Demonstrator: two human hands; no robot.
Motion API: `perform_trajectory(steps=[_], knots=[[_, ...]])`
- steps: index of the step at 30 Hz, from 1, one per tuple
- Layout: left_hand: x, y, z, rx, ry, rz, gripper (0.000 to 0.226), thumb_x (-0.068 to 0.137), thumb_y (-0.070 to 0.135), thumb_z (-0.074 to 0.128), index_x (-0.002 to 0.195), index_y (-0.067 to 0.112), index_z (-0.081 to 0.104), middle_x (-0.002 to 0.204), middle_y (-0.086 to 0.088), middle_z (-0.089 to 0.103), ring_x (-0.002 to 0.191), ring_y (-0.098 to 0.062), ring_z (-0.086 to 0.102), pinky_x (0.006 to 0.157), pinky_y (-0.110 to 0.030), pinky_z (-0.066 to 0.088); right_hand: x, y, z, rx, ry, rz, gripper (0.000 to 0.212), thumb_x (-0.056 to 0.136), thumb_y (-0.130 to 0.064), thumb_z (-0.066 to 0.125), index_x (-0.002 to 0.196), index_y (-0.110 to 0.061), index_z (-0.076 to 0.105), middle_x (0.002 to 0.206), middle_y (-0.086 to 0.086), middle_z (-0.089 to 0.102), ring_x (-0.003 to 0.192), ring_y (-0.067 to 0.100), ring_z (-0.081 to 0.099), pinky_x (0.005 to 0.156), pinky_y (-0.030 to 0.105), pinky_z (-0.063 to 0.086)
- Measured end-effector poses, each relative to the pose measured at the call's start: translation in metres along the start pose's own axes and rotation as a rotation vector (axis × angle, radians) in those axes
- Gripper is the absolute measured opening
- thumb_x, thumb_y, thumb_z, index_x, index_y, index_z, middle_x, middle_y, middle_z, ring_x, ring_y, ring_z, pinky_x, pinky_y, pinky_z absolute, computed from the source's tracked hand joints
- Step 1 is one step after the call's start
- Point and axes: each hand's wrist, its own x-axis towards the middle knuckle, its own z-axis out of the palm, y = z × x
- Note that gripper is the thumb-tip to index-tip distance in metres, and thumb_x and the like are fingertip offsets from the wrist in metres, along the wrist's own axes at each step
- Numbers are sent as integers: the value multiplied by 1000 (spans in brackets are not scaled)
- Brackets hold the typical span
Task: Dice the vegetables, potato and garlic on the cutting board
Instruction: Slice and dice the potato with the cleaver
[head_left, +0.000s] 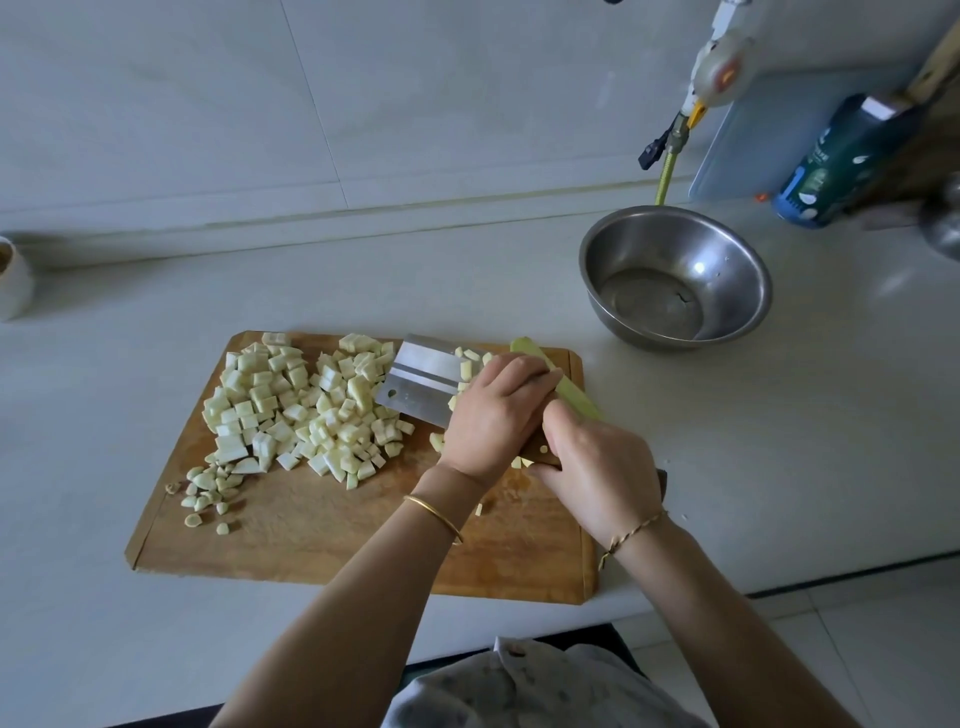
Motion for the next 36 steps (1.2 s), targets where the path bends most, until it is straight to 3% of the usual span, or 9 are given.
perform_trajectory(steps=[4,6,10,13,17,23,28,31,36], knots=[[3,-2,2,15,80,2,15,89,13,63,94,3,73,93,-10,67,96,-26,59,101,-47,43,0,2,-2,14,-19,3,61,36,-28,97,68,-14,48,45,-3,47,34,18,47,34,20,21],[4,-3,2,12,99,-26,16,90,14,62,91,3,73,92,-10,67,97,-26,61,105,-48,39,0,3,-3,20,-36,8,62,36,-28,98,67,-14,47,45,-3,48,34,18,47,36,18,18],[3,-4,5,9,101,-114,22,93,14,56,93,0,73,94,-13,66,98,-30,63,104,-47,41,1,4,-9,18,-54,19,63,33,-29,98,66,-15,46,43,-6,46,32,16,44,40,15,-1],[5,-5,8,7,110,-183,22,92,13,55,92,-1,72,95,-14,65,102,-31,61,103,-46,42,-1,7,-9,14,-74,26,63,33,-27,98,67,-15,47,43,-5,45,31,16,43,39,14,0],[4,-3,10,-33,90,-311,26,93,17,51,96,-1,71,99,-12,64,107,-27,57,101,-35,42,-4,11,-9,9,-91,38,62,34,-26,98,69,-14,48,44,-5,47,32,17,45,34,18,16],[3,0,10,-102,60,-526,36,93,24,46,100,0,71,104,-11,64,105,-28,57,94,-23,40,-4,16,-10,22,-94,51,60,32,-22,97,72,-12,54,43,-4,47,29,21,44,43,11,1],[-3,-5,8,-57,69,-588,19,89,11,57,95,0,72,100,-11,64,98,-29,53,88,-15,31,-6,21,-11,9,-116,79,58,41,-21,95,70,-15,46,41,-1,45,30,24,43,42,12,2],[-10,-9,6,-24,79,-612,16,88,8,59,94,0,72,98,-11,64,95,-31,54,88,-13,29,-8,24,-13,4,-109,97,55,50,-22,93,73,-16,44,45,1,50,35,26,48,40,16,11],[-18,-10,6,-16,55,-661,13,90,7,60,94,1,71,100,-8,62,101,-29,51,88,-18,32,-7,23,-24,17,-194,141,42,82,-31,72,86,-20,32,72,5,62,65,31,58,44,26,15]])
